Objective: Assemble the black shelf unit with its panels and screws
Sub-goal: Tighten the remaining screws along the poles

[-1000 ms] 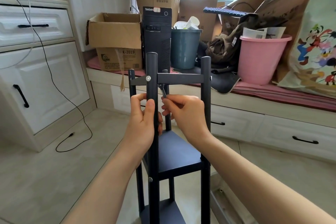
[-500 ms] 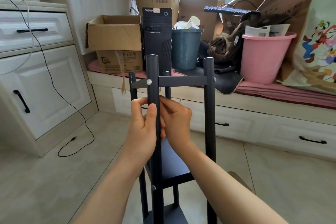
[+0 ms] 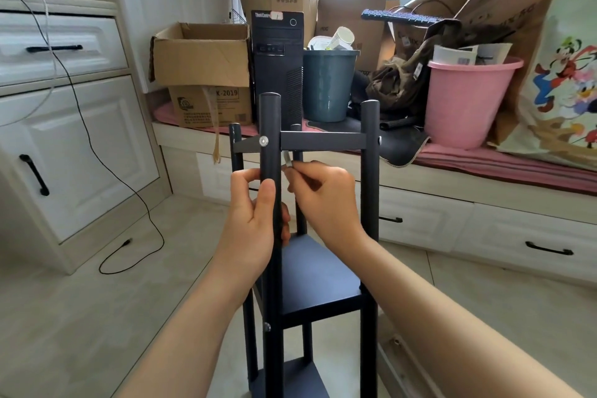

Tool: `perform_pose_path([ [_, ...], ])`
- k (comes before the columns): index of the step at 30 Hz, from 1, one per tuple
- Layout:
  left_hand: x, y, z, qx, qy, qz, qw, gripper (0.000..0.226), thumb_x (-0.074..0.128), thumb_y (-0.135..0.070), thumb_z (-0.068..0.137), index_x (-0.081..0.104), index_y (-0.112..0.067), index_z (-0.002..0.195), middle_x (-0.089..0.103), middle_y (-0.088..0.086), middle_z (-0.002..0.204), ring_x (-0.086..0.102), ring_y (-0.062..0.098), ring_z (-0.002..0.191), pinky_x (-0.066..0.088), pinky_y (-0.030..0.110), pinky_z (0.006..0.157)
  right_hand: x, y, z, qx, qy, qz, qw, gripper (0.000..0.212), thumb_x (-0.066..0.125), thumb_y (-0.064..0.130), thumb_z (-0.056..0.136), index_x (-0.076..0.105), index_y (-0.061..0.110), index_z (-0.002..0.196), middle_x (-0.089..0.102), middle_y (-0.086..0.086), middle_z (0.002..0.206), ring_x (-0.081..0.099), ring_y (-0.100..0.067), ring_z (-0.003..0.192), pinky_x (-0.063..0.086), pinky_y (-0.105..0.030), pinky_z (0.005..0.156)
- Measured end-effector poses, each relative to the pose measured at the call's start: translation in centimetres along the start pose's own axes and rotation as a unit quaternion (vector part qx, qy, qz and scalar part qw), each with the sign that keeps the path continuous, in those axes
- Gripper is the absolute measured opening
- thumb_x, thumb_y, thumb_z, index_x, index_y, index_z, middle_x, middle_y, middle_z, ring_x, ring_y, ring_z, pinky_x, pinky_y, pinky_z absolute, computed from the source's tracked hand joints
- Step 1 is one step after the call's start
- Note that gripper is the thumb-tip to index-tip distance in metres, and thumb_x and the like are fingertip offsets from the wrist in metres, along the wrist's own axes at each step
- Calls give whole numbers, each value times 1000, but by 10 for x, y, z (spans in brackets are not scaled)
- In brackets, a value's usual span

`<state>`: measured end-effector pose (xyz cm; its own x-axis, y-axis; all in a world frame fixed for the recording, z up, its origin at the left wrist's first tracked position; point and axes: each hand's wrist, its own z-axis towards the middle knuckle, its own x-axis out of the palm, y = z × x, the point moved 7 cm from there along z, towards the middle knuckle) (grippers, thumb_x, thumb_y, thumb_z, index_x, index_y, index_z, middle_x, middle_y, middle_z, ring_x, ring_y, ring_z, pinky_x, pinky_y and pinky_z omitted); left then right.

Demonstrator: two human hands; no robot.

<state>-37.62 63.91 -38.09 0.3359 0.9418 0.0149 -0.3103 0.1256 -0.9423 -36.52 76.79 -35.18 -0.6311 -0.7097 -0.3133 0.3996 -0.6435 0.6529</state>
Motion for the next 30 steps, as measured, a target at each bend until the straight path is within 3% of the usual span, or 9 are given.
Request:
perform_pose_path([
  [3,-2,2,-1,-5,1,-4,1000,8,36,-37,107,42,-36,112,59,-1,66,56,11,56,49,20,53,-10,4,-2,8,27,-10,1000,18,66,13,93,77,7,80,68,1,63,63,-16,62,51,-33,64],
  [8,-4,4,-2,-6,6,1,1000,8,36,-40,107,42,-45,107,60,-5,66,56,12,56,50,22,53,-26,9,-2,17,43,-24,999,14,68,11,91,79,6,84,64,12,61,60,-2,58,48,-16,61],
  [12,-5,5,-2,-1,11,4,1000,12,36,-42,106,43,-51,103,61,-5,67,57,11,56,50,22,54,-27,14,2,27,63,-44,997,14,69,12,91,80,7,83,69,3,64,64,-12,64,51,-23,66],
  [16,-9,5,-2,-1,9,5,1000,15,36,-43,106,44,-54,100,61,-5,67,57,11,56,50,21,54,-24,15,3,30,79,-57,995,15,68,13,92,80,7,84,68,3,64,61,-10,61,51,-24,66],
  [20,-10,4,-1,0,4,3,1000,17,36,-41,106,44,-54,98,61,-4,67,57,12,56,49,21,53,-19,15,5,33,76,-53,995,19,67,14,93,78,4,82,70,-4,66,65,-21,66,54,-37,72],
  [25,-10,3,-1,5,-6,9,1000,9,36,-38,107,42,-45,104,61,-5,66,57,11,55,49,20,52,-12,10,4,53,51,-12,997,15,67,13,92,78,10,83,68,4,64,62,-2,54,52,-16,64],
  [30,-10,3,-2,5,-4,15,1000,7,35,-37,107,42,-39,109,61,-3,67,58,11,56,50,19,54,-2,7,-4,8,5,-17,1000,13,66,13,94,78,10,94,73,1,75,68,-8,65,57,-27,70],
])
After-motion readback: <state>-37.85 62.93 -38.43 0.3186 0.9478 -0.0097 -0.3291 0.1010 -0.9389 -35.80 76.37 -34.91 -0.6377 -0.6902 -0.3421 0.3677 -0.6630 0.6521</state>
